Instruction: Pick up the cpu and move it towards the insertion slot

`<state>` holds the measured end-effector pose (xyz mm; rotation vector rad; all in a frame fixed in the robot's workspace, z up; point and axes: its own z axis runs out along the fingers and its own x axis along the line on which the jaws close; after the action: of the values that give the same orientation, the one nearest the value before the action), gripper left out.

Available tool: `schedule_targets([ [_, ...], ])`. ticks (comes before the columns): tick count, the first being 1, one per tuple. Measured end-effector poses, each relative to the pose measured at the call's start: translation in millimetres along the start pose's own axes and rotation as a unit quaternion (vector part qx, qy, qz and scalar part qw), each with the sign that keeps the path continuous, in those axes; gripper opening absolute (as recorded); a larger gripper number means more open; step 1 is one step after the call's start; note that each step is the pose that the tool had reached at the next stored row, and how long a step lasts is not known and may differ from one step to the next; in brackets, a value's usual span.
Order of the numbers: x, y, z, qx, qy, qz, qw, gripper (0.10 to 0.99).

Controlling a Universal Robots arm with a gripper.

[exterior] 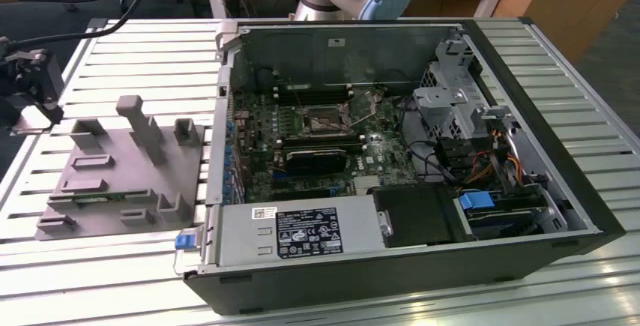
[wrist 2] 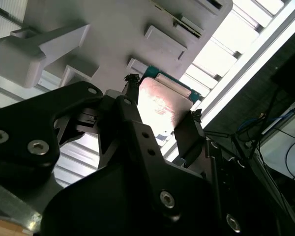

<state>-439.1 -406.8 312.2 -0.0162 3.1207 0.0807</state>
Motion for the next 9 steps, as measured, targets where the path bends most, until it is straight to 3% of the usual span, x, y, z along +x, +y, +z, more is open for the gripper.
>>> schedule_targets([
  [9, -0.3, 0.8, -15.8, 0.0000, 0.0000, 0.000, 1.0000, 0.537],
])
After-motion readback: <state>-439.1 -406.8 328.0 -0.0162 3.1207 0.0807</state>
